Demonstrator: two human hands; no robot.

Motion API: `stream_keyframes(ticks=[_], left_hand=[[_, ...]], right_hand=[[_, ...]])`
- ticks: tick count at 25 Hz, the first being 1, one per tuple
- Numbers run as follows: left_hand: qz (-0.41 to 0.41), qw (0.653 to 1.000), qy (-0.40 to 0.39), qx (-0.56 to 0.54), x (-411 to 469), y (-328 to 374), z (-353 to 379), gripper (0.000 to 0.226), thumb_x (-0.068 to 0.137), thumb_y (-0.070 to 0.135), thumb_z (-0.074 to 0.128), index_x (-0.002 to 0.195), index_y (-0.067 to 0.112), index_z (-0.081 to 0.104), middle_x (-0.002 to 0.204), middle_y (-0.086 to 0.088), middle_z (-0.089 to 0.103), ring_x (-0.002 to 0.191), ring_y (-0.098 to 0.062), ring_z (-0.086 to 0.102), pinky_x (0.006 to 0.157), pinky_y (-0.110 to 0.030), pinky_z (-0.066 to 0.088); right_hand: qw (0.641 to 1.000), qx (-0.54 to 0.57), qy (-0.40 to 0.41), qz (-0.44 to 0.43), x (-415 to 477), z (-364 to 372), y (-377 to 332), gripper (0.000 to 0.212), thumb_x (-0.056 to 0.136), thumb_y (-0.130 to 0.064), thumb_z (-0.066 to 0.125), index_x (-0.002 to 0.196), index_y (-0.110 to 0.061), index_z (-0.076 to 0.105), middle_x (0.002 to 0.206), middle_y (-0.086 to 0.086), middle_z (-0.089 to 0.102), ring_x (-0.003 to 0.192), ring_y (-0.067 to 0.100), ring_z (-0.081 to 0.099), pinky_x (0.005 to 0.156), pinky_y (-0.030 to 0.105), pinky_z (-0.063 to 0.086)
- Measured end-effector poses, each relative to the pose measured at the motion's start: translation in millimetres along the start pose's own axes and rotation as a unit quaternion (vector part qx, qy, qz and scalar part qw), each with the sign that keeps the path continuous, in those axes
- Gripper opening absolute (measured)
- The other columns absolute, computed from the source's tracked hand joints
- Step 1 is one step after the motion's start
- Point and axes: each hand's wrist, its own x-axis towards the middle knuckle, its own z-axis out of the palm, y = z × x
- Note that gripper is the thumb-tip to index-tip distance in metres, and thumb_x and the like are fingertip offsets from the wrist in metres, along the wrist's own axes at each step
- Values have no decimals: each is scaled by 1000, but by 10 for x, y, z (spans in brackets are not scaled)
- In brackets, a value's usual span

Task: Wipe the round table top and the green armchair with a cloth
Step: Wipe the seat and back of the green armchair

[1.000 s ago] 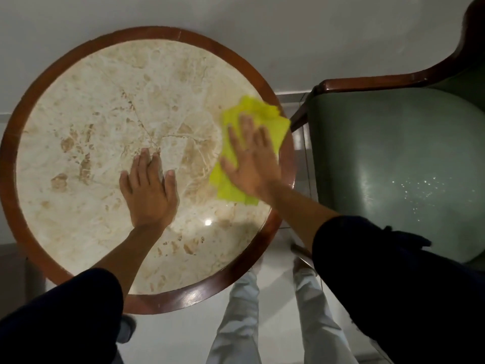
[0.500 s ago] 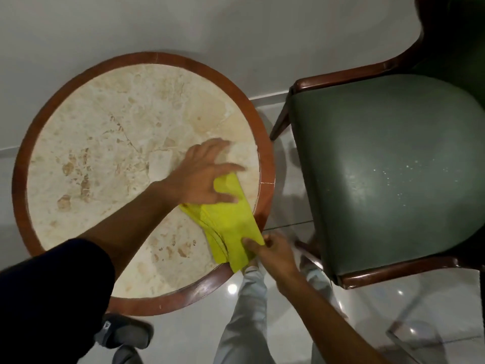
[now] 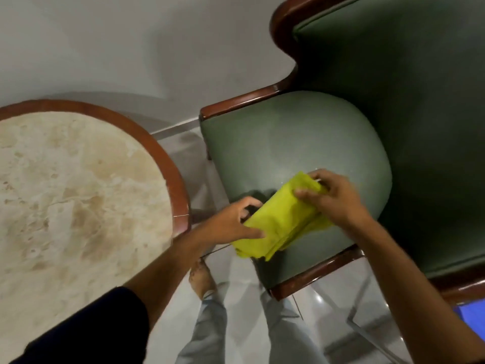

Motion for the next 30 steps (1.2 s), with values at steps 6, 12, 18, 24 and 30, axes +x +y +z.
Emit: stream_keyframes(ticks=[6,12,18,24,30], left_hand=[[70,912,231,331,651,281,133,49,90,40,58,135,23,47,139,-8,54,130,-26,48,109,-43,36],[27,801,200,563,663,-262,-774,66,94,59,14,152,27,12,165,-8,8,152,-25,4,122,-54,8],[44,749,176,637,829,-541,-956,66,94,60,1,149,30,-18,164,-12,-4,152,-27,7,121,-54,15],[48,741,203,638,630,-499,-1071,60,98,52,5,152,29,13,161,-12,24,150,-27,20,117,-59,10],[14,752,251,609,412,-645,-880,65,96,57,7,152,26,18,161,-13,24,151,-27,16,120,-55,14]], right_hand=[[932,-214,284,65,341,71,487,62,93,-45,53,145,-14,35,150,14,39,140,32,35,113,50,26],[909,-259,302,122,774,101,1265,76,99,-54,29,154,-6,8,164,15,4,152,29,1,122,49,4],[885,-175,379,205,1368,-413,1375,76,97,-54,25,154,-7,11,164,15,9,152,30,4,121,53,5],[909,-344,196,-128,614,1491,697,67,96,-44,38,152,-8,25,161,15,22,151,32,13,121,54,7],[755,-517,-36,-402,87,1345,1287,69,92,-34,44,154,-15,20,163,10,18,152,29,9,122,53,8]])
